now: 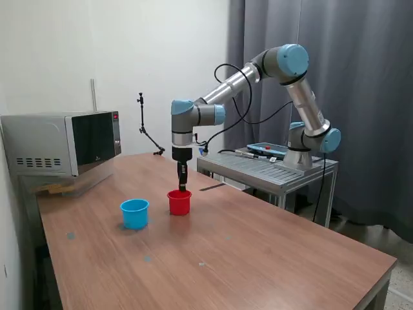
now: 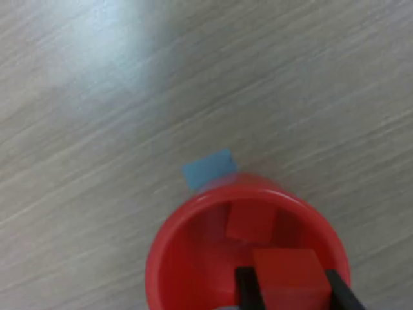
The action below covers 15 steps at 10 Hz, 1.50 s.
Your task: Place red objects in the red bin, and blue objects in the blue bin.
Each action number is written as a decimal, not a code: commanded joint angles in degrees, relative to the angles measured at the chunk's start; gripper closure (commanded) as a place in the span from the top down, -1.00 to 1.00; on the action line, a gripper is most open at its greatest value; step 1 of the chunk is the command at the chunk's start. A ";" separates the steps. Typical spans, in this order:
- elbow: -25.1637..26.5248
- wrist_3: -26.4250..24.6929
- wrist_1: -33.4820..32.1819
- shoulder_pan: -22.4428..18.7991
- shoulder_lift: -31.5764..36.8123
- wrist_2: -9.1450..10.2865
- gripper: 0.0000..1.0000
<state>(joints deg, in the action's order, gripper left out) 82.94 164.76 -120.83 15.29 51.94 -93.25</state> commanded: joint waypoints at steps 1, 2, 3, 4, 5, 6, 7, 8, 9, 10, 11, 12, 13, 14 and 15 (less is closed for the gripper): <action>0.03 -0.05 0.07 0.00 -0.09 0.00 -1.00; -0.06 -0.05 0.07 0.00 -0.09 0.00 -1.00; -0.06 -0.05 0.07 0.00 -0.09 0.00 -1.00; -0.06 -0.05 0.07 0.00 -0.09 0.00 -1.00; -0.06 -0.05 0.07 0.00 -0.09 0.00 -1.00; 0.02 -0.05 0.07 0.00 -0.09 0.00 -1.00; 0.02 -0.05 0.07 0.00 -0.09 -0.09 -1.00; 0.02 -0.14 0.07 0.00 -0.09 -0.09 -1.00; 0.02 -0.23 0.07 0.00 -0.09 -0.09 -1.00; 0.02 -0.58 0.07 0.00 -0.09 -0.09 1.00; 0.02 -0.67 0.07 -0.08 -0.09 -0.09 1.00; 0.02 -0.67 0.07 -0.08 -0.09 -0.09 1.00; 0.02 -0.76 0.07 -0.08 -0.09 -0.09 1.00; 0.02 -0.76 0.07 -0.17 -0.09 -0.18 1.00; 0.29 -0.76 0.07 -0.17 -0.09 -0.35 1.00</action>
<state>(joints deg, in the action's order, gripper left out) 83.05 164.04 -120.76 15.16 51.86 -93.44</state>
